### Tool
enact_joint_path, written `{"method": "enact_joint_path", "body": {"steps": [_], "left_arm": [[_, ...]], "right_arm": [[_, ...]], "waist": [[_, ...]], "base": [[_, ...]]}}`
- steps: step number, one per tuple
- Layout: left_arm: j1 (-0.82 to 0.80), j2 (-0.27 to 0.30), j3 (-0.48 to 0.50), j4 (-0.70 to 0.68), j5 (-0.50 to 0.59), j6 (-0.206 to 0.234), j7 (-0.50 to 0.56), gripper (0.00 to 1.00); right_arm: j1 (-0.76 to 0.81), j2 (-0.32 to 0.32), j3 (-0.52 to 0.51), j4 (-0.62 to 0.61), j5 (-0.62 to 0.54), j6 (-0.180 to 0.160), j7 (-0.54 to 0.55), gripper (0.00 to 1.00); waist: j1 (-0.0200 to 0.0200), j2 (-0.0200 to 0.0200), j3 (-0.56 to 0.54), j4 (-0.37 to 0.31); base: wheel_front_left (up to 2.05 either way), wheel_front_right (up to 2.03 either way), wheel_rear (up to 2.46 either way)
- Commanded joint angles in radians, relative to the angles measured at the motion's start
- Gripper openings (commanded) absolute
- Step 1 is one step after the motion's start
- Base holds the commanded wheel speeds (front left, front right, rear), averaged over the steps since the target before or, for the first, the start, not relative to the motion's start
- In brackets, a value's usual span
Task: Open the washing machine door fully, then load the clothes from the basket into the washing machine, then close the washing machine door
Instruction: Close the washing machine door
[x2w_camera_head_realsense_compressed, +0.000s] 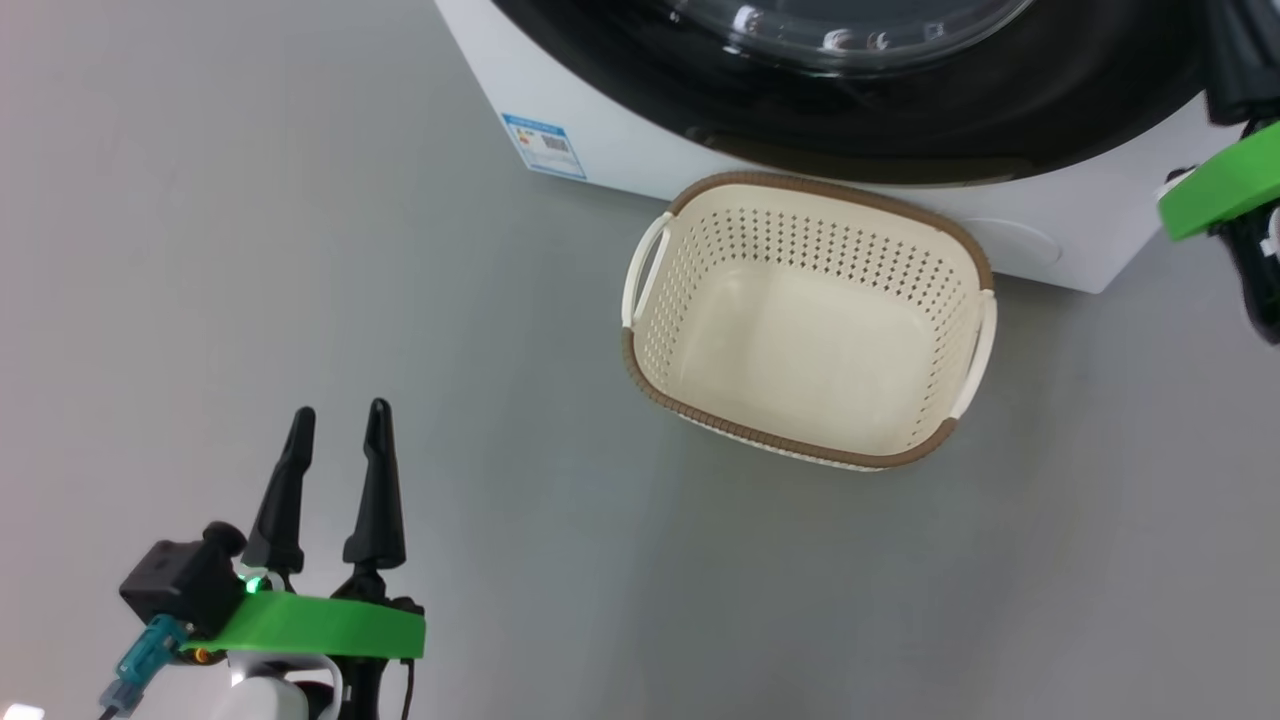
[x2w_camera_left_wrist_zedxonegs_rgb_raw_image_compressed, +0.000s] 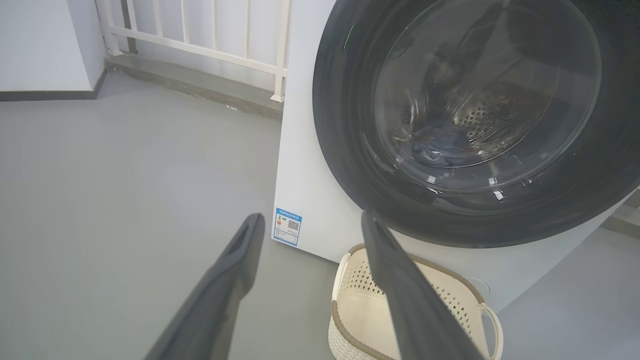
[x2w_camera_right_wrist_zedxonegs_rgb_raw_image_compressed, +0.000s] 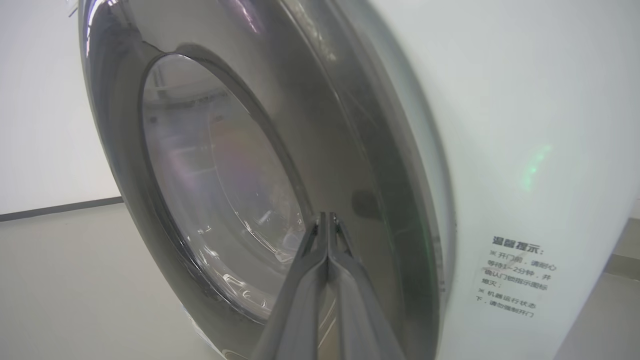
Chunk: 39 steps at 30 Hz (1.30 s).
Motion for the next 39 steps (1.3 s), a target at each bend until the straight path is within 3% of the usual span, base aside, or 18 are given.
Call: {"method": "enact_joint_path", "body": {"steps": [1,3,5,25,39], "left_arm": [[-0.012,0.035,0.034,-0.013,-0.004,-0.002,-0.011,1.00],[-0.009,0.040,0.034,-0.010,-0.003,-0.002,-0.011,1.00],[-0.006,0.044,0.034,-0.006,-0.003,-0.002,-0.011,1.00],[0.055,0.079,0.053,0.013,0.000,0.002,-0.011,1.00],[0.113,0.092,0.076,-0.031,0.003,0.029,-0.011,1.00]], "right_arm": [[0.039,0.013,0.013,-0.034,-0.015,-0.007,-0.005,0.19],[0.062,0.022,0.012,-0.059,-0.020,-0.007,-0.005,0.67],[0.088,0.030,0.011,-0.087,-0.027,-0.007,-0.005,1.00],[0.390,0.100,-0.021,-0.260,-0.004,-0.007,-0.005,1.00],[0.559,0.140,-0.090,-0.351,-0.014,-0.007,-0.005,1.00]], "waist": [[0.0000,0.0000,-0.023,-0.021],[0.0000,0.0000,-0.042,-0.035],[0.0000,0.0000,-0.063,-0.050],[0.0000,0.0000,-0.266,-0.300],[0.0000,0.0000,-0.319,-0.456]], "base": [[0.00,0.00,0.00],[0.00,0.00,0.00],[0.00,0.00,0.00],[0.00,0.00,0.00],[0.00,0.00,0.00]]}}
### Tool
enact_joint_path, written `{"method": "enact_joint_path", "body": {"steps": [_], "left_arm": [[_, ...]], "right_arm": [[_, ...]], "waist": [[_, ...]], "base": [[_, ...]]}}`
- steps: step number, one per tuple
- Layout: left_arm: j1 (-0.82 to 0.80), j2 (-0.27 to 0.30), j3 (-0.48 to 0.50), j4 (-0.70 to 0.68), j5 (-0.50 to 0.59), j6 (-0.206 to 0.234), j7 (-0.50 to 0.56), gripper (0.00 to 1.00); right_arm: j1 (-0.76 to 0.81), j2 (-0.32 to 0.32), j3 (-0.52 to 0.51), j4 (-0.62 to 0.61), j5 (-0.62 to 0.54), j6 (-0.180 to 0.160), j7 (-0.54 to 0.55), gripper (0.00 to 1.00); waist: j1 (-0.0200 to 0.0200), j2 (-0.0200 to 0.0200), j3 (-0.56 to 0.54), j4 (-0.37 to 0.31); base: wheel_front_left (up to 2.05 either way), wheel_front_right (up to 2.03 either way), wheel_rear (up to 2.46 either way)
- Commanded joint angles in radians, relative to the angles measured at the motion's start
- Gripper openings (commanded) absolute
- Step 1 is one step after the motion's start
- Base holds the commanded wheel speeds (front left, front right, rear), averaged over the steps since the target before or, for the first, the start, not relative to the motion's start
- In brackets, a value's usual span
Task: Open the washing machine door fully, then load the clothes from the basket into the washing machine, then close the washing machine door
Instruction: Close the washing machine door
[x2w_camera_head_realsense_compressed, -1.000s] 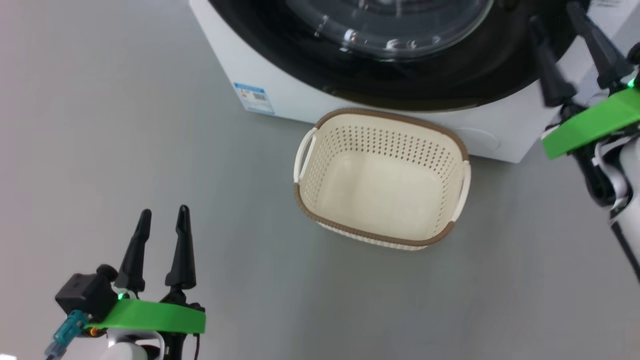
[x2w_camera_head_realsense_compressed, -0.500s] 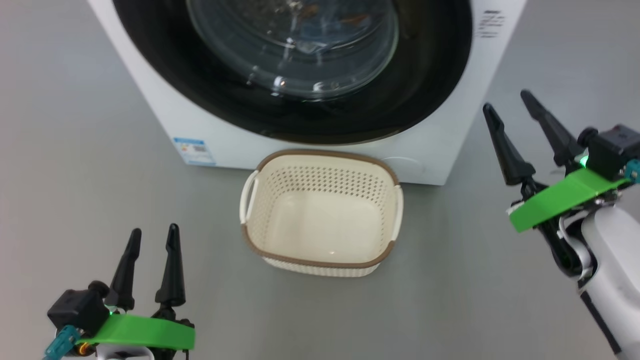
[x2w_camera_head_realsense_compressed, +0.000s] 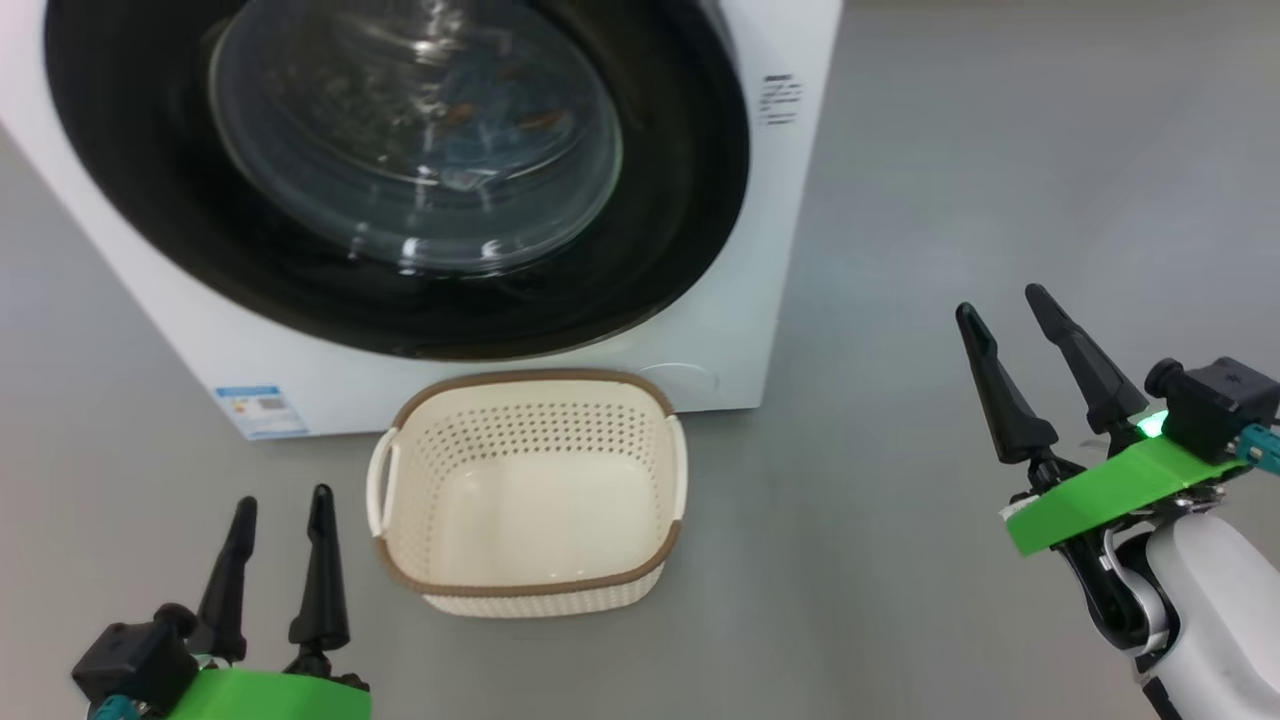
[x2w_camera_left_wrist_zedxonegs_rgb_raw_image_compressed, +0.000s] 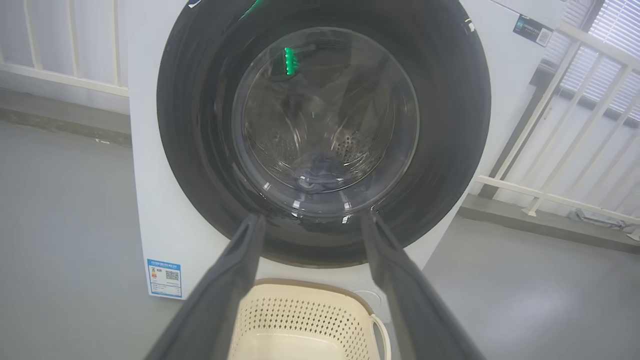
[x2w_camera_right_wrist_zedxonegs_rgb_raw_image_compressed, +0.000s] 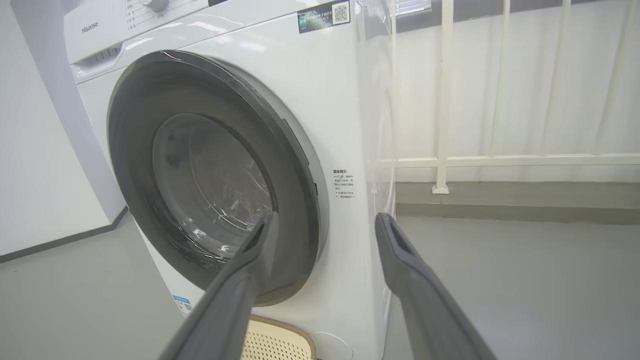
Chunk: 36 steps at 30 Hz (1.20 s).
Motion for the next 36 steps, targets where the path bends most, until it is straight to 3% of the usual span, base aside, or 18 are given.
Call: {"method": "enact_joint_path", "body": {"steps": [1,15,36], "left_arm": [[-0.006,0.026,0.040,-0.042,0.006,0.016,-0.006,1.00],[0.016,0.015,0.038,-0.079,0.031,0.032,-0.006,1.00],[0.012,-0.009,0.032,-0.074,0.029,0.021,-0.006,1.00]], "right_arm": [[0.020,-0.006,-0.005,-0.044,-0.009,-0.003,-0.005,1.00],[0.177,0.023,-0.097,-0.080,-0.034,-0.003,-0.005,1.00],[0.202,0.037,-0.110,-0.041,-0.046,-0.003,-0.005,1.00]], "waist": [[0.0000,0.0000,-0.031,-0.062],[0.0000,0.0000,-0.039,-0.118],[0.0000,0.0000,-0.031,-0.076]], "base": [[0.00,0.00,0.00],[0.00,0.00,0.00],[0.00,0.00,0.00]]}}
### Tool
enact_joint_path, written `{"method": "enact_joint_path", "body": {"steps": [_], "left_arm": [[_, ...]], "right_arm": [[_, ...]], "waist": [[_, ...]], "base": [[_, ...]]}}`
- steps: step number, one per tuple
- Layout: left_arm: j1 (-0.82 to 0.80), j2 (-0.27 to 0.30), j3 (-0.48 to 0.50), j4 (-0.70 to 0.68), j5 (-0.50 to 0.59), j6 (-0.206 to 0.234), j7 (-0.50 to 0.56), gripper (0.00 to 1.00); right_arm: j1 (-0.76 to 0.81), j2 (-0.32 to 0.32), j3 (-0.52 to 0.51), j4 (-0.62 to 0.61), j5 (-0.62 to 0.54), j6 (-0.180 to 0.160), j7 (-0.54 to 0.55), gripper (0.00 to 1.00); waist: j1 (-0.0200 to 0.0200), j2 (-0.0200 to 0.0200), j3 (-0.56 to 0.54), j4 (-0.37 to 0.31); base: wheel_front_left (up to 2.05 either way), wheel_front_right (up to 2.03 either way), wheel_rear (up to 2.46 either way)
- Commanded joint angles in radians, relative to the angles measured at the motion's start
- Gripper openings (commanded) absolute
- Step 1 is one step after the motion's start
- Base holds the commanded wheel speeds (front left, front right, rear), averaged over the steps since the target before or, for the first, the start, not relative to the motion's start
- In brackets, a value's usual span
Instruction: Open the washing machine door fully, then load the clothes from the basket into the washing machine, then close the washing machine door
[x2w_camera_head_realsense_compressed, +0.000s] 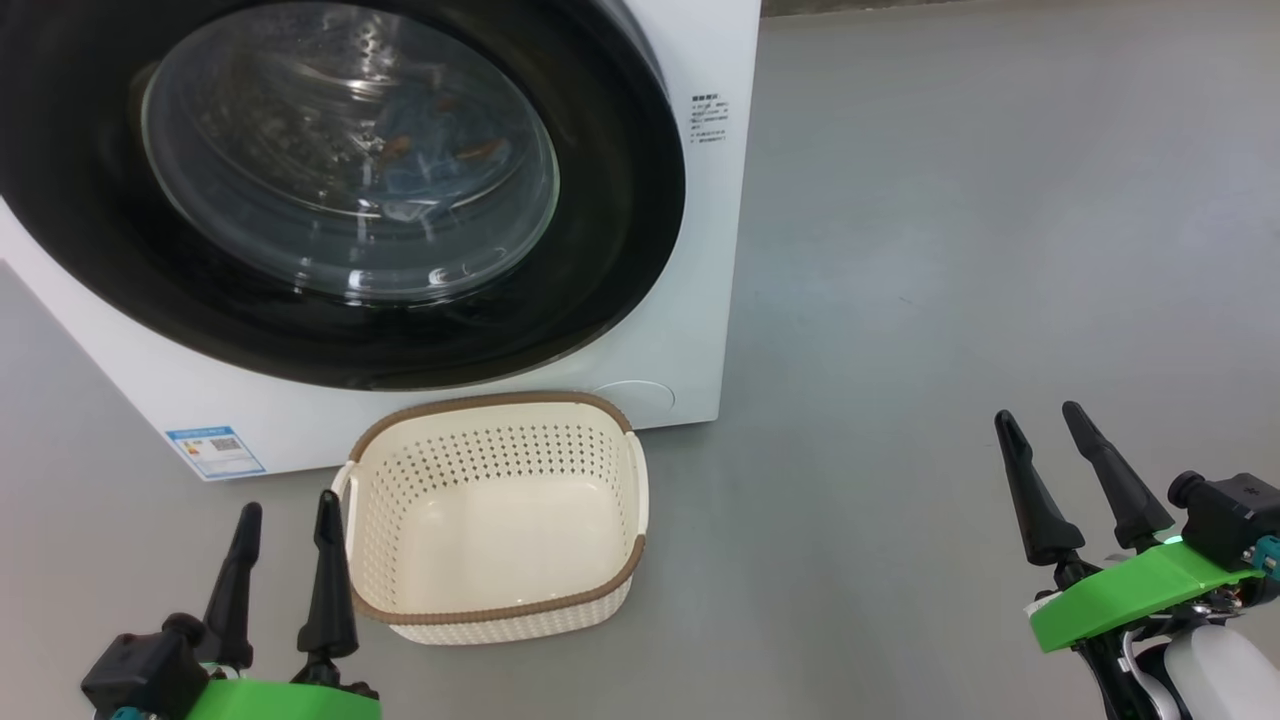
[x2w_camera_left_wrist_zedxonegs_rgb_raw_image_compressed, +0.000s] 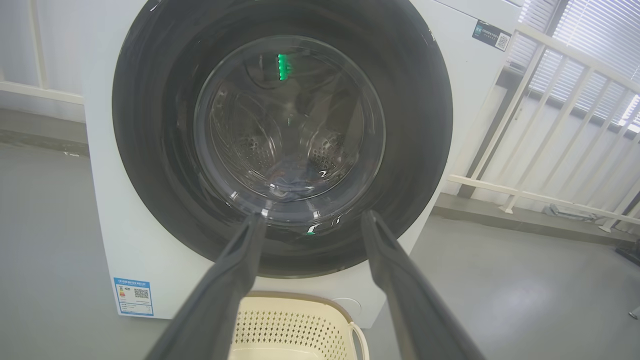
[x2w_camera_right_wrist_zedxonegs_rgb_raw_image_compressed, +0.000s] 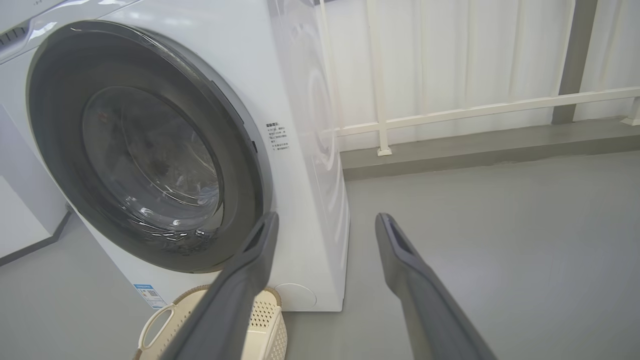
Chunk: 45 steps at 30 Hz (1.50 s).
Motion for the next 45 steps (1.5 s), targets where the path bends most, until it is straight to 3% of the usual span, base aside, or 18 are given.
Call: {"method": "enact_joint_path", "body": {"steps": [1,35,36,45], "left_arm": [[-0.019,0.006,0.030,-0.026,0.002,-0.004,-0.006,1.00],[-0.010,-0.005,0.046,-0.006,-0.049,-0.020,-0.005,1.00],[0.000,-0.019,0.013,0.014,-0.042,-0.015,0.000,0.00],[0.009,-0.032,0.017,0.058,-0.101,-0.016,0.021,0.00]], "right_arm": [[-0.012,-0.013,0.019,-0.018,-0.007,0.000,-0.005,1.00],[-0.020,-0.013,0.038,0.000,0.000,0.000,-0.005,1.00],[-0.002,0.006,0.021,0.022,0.002,0.000,0.000,0.00],[0.027,0.047,0.011,0.058,0.059,0.000,0.019,0.00]], "waist": [[0.0000,0.0000,0.001,0.005],[0.0000,0.0000,-0.011,0.021],[0.0000,0.0000,-0.011,0.021],[0.0017,0.0000,-0.015,0.023]], "base": [[0.00,0.00,0.00],[0.00,0.00,0.00],[0.00,0.00,0.00],[0.00,0.00,0.00]]}}
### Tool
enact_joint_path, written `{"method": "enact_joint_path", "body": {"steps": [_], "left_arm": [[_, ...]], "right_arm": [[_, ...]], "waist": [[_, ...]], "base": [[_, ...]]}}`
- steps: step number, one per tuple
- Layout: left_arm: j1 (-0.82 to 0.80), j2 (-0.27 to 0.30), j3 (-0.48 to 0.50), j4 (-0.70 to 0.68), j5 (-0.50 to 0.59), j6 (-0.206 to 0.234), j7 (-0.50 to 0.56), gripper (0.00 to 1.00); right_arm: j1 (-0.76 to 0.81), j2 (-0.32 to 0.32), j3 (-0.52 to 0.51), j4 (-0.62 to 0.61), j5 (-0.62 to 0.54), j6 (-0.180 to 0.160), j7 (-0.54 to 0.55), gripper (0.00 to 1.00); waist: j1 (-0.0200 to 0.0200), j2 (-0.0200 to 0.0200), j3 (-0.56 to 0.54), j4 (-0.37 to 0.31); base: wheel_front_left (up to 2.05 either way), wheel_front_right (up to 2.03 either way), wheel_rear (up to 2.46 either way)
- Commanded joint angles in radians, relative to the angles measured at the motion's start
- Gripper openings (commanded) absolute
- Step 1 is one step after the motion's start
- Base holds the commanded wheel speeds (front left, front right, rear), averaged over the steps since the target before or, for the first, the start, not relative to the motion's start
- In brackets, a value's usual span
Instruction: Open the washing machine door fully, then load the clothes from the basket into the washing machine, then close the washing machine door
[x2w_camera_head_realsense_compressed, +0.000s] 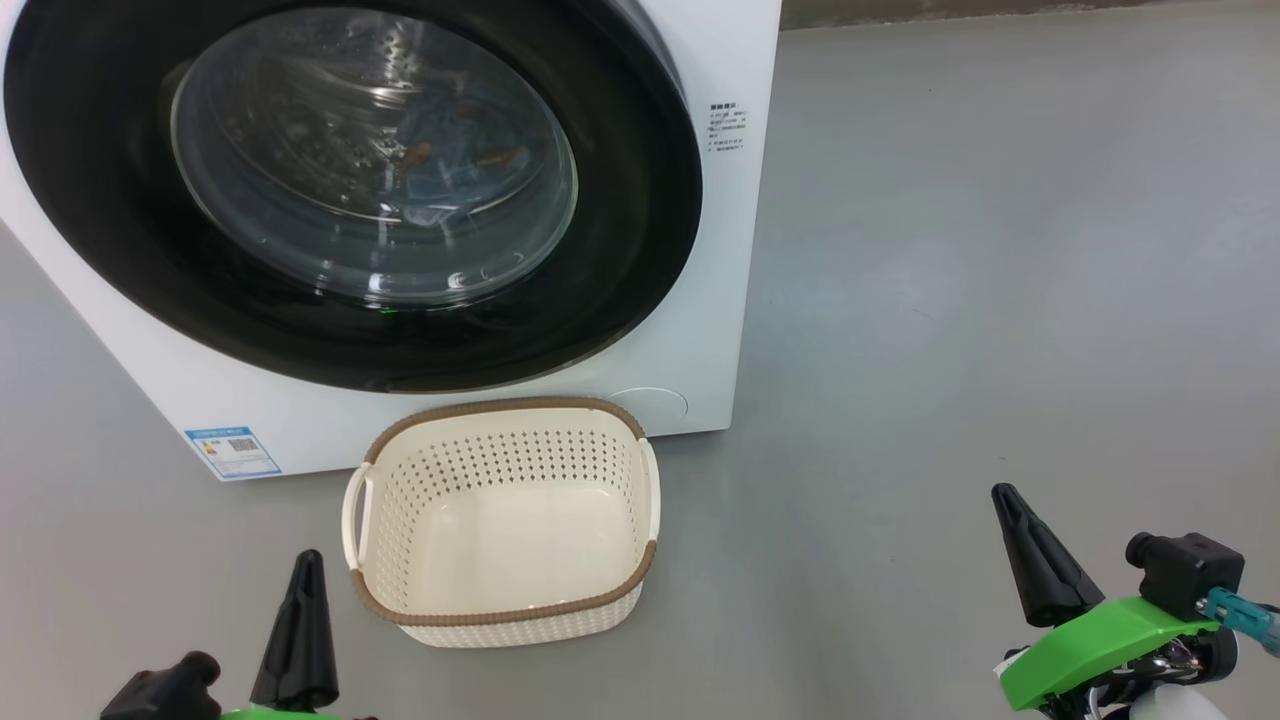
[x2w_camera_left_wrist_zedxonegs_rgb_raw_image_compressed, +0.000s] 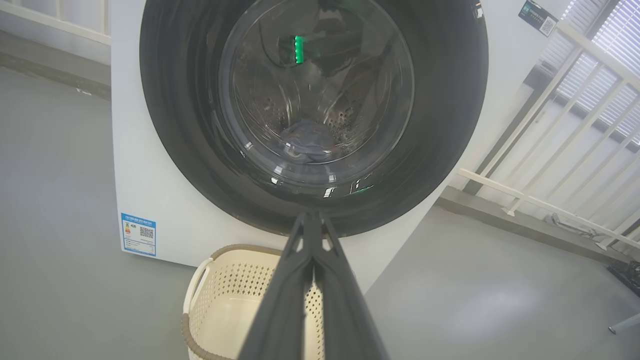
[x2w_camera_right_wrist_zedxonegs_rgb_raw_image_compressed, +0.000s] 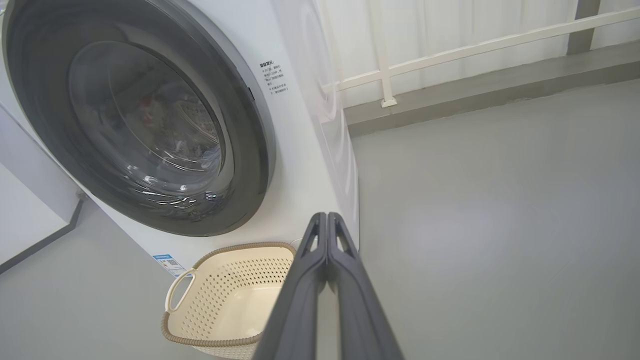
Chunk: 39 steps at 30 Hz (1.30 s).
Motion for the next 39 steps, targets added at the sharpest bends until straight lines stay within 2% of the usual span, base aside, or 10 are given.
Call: {"method": "enact_joint_path", "body": {"steps": [1,5,39], "left_arm": [[-0.026,0.002,0.011,-0.021,-0.026,-0.002,0.009,0.00],[-0.028,0.002,0.016,-0.021,-0.062,-0.002,0.021,0.00],[-0.041,-0.003,0.062,-0.019,-0.360,-0.010,0.117,0.00]], "right_arm": [[-0.029,-0.011,-0.015,-0.027,0.031,0.000,0.008,0.00],[-0.029,-0.005,-0.025,-0.029,0.066,0.000,0.019,0.00],[-0.021,0.045,-0.110,-0.052,0.347,0.000,0.111,0.00]], "waist": [[0.0011,-0.0001,-0.001,0.001],[-0.0002,-0.0001,0.000,0.002],[-0.0003,-0.0001,-0.009,0.010]], "base": [[0.00,0.00,0.00],[0.00,0.00,0.00],[0.00,0.00,0.00]]}}
